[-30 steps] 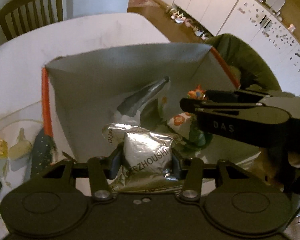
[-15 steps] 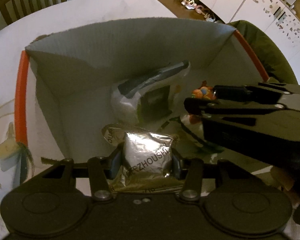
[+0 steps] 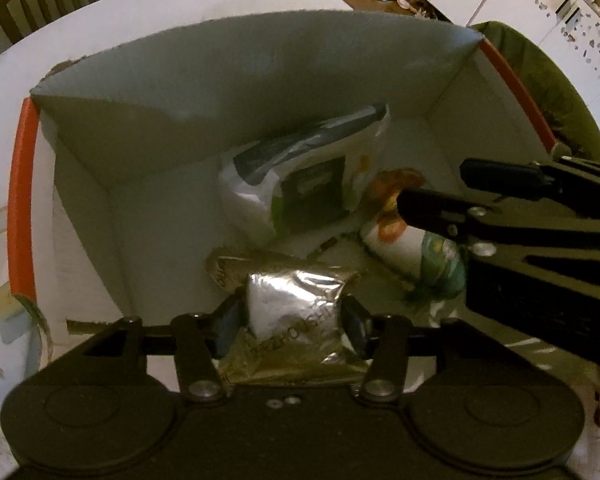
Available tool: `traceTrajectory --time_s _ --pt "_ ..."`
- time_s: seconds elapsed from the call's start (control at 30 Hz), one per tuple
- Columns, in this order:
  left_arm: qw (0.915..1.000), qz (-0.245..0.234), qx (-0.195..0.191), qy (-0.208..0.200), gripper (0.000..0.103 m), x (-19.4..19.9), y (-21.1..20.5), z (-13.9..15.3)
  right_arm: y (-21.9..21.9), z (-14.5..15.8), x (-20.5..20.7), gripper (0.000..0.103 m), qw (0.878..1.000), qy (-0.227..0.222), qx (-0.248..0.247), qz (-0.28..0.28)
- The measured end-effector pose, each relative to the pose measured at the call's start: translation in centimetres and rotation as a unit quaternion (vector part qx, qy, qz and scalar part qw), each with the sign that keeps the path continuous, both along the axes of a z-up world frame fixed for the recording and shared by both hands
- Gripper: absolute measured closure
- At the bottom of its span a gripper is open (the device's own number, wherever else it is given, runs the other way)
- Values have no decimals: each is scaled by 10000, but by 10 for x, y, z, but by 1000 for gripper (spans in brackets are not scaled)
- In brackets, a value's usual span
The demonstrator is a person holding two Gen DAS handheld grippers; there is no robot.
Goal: Organize objects
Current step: 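Carry foil bag and keychain into red box and open both tools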
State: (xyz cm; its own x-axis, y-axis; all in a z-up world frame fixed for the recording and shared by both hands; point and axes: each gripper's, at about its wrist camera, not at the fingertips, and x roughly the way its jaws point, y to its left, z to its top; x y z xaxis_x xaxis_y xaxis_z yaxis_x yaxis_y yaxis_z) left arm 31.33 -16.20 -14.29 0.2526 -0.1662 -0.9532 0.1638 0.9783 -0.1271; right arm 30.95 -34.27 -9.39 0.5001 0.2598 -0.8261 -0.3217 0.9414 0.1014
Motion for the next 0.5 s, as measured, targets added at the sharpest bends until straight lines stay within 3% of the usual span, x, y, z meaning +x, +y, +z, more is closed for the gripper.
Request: traceTrajectory --time_s 0.27,0.5 --pt "9992 7 -219 -334 30 -18 3 19 -8 17 -12 50 9997 -161 183 -26" --pt "9972 65 -351 -661 29 -27 10 41 -10 34 -27 47 9989 -323 325 -16"
